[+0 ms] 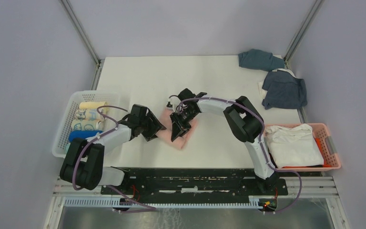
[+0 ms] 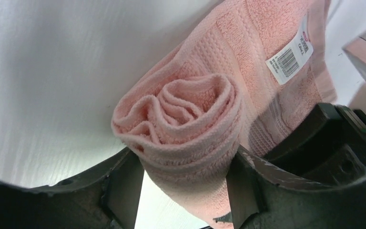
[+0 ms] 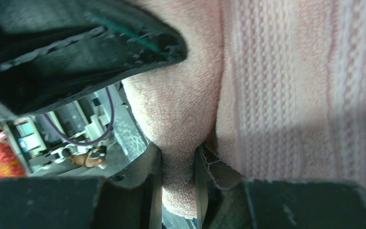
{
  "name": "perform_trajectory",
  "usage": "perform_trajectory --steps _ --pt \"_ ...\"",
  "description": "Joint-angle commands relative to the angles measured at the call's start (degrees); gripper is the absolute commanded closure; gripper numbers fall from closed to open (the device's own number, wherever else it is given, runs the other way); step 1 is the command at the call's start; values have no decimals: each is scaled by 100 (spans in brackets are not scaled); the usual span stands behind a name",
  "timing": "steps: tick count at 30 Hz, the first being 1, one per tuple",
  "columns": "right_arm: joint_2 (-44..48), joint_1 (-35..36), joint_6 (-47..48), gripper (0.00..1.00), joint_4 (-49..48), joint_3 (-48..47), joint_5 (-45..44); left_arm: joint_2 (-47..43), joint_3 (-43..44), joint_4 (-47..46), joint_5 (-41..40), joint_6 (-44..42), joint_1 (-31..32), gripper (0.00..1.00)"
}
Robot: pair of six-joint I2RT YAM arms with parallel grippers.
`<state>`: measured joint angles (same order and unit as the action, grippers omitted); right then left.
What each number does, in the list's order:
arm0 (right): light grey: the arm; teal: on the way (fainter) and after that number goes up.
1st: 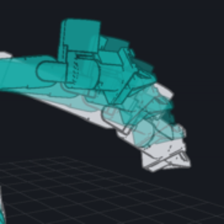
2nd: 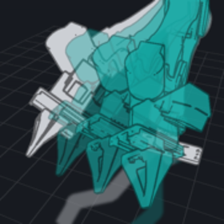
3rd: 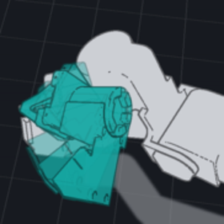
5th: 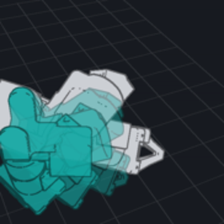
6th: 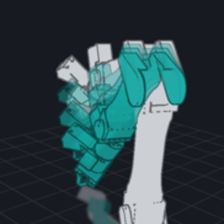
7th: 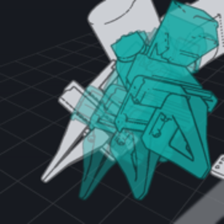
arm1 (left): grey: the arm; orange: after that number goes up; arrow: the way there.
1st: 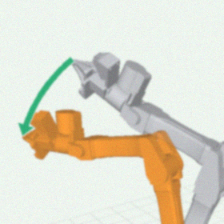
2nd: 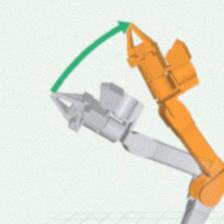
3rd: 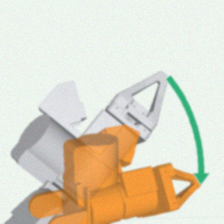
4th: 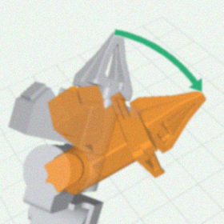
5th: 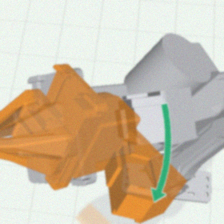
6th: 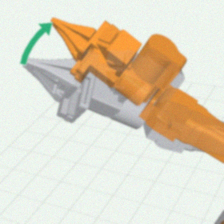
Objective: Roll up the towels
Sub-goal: Roll the towel at the center of the board.
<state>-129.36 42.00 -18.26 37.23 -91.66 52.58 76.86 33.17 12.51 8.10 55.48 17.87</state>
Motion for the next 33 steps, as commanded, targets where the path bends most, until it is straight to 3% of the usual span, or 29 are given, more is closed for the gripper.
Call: perform_trajectory --steps 1,5,7,11,19,33 --pt "652 143 236 68 29 473 -1475 476 -153 208 -477 -176 -18 38" --pt "1497 317 418 58 -229 836 -2502 619 -120 287 -507 -316 -20 44" --pt "2065 562 678 50 -406 1112 -3542 684 -50 360 -487 -404 -18 44" --pt "2702 1030 1063 38 -851 1512 -4784 772 77 464 -470 -514 -12 44" --pt "3210 2023 1853 36 -1668 1954 -6187 921 252 540 -417 -623 -11 44" --pt "2154 2481 2229 36 -1707 2100 -6996 1182 435 550 -308 -811 -11 42"
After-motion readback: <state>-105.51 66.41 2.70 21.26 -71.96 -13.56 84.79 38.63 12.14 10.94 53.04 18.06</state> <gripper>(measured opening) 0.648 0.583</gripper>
